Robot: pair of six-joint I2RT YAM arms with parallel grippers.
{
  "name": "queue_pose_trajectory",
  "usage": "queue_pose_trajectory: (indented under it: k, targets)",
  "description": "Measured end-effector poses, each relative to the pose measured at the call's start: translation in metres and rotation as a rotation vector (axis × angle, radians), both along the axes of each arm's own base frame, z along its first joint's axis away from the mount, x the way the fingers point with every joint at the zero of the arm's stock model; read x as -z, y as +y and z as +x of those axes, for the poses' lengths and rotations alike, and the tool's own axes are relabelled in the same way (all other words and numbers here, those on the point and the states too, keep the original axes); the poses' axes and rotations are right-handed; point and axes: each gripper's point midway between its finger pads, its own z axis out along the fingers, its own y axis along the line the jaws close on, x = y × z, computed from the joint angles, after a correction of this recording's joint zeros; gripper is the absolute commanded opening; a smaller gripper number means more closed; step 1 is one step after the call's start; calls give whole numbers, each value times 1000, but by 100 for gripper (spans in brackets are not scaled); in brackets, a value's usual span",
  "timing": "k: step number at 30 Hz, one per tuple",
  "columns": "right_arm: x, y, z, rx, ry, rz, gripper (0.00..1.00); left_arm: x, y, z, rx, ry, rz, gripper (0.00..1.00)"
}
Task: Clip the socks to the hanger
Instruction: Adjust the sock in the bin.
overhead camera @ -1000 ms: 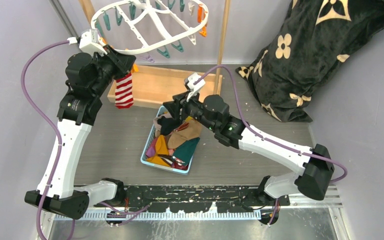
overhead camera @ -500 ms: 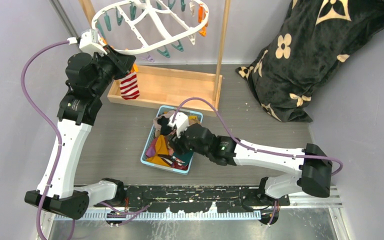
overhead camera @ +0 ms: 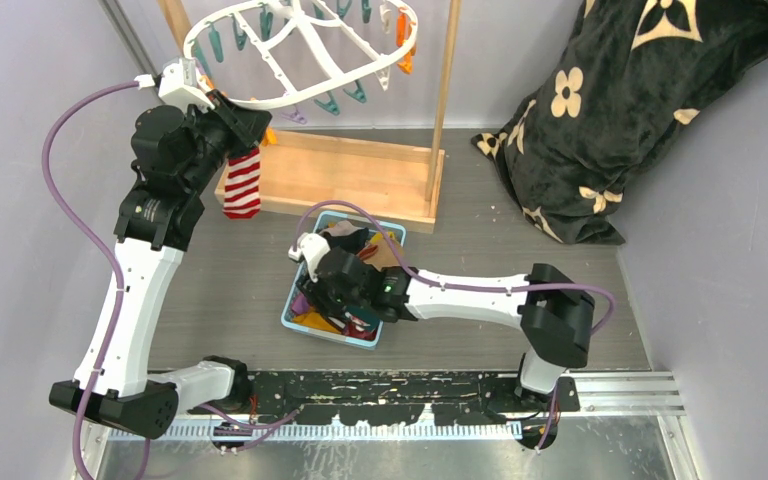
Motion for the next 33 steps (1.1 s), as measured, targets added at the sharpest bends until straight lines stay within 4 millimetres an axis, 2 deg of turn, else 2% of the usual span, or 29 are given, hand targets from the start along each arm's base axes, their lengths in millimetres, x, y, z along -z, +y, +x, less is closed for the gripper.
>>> queue_pose_trajectory:
  k: [4,9,12,13,16,17,23,33]
  targets:
    - [4,10,5,40,27,8,39,0,0,0,0,0,0,9]
    - [12,12,11,89,42,-2,32,0,0,0,0,0,0,9]
    - [17,12,16,120,36,-15,31,0,0,0,0,0,0,9]
    - [19,11,17,130,31,-24,33,0,0,0,0,0,1,9]
    - [21,7,22,168,4,-59,51,0,0,0,0,0,1,9]
    - [20,6,23,179,-7,-69,53,0,0,0,0,0,1,9]
    - [16,6,19,217,-46,-85,53,0,0,0,0,-1,1,9]
    - [17,9,12,291,19,-34,47,-1,0,-1,0,-3,1,9]
